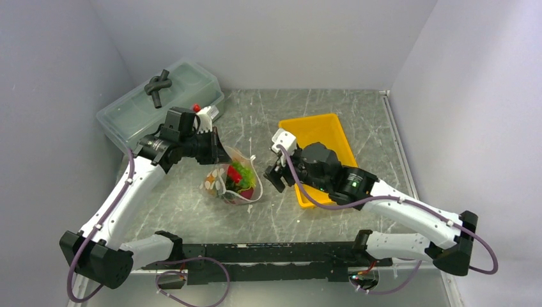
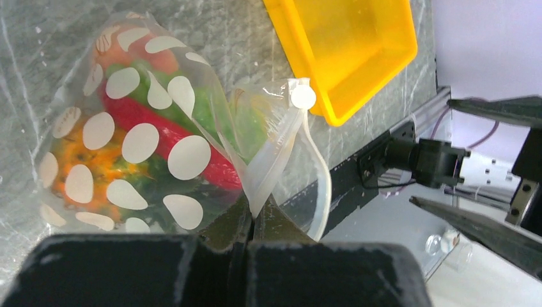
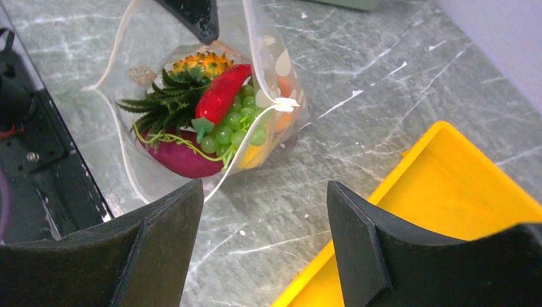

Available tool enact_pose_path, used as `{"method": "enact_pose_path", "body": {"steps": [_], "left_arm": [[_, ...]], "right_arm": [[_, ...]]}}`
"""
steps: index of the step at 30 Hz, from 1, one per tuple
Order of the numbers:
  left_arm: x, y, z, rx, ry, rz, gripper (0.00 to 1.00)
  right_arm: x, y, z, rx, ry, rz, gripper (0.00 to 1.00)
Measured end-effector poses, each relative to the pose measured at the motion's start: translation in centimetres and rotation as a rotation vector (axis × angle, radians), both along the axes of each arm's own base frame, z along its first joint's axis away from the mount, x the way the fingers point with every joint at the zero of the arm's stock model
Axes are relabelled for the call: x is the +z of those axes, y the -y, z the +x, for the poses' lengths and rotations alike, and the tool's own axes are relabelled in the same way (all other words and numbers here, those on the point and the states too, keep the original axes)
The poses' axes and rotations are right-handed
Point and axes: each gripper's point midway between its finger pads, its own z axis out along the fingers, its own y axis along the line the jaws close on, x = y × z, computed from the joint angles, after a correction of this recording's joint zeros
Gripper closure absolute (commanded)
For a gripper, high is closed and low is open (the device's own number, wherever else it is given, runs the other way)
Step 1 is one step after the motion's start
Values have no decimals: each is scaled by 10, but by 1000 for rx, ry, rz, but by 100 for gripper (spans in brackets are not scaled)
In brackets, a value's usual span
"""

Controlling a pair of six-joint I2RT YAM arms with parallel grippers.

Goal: Place the food in the zip-top bag and seal the zipper

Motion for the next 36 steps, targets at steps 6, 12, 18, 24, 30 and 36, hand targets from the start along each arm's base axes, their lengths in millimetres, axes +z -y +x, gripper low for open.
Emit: {"method": "enact_pose_path", "body": {"steps": [6,12,18,24,30,36], "left_arm": [[15,6,-10,-113,45,-15,100],[26,13,-18,-213,86,-50,100],[36,22,-33,-314,100,-116,100],[53,29,-50,-395,119,-195,100],[74,34,-69,-476,163,-278,100],[96,37,-90,-564,214,-359,100]], "right_arm": [[1,9,-15,133,104,-38,29],[-4,10,-23,236,199,-72,28],[4,15,-32,315,297,-88,26],[18,22,-46,384,358,-69,25],[26,28,-65,466,367,-48,25],[40,34,-89,554,384,19,25]]}}
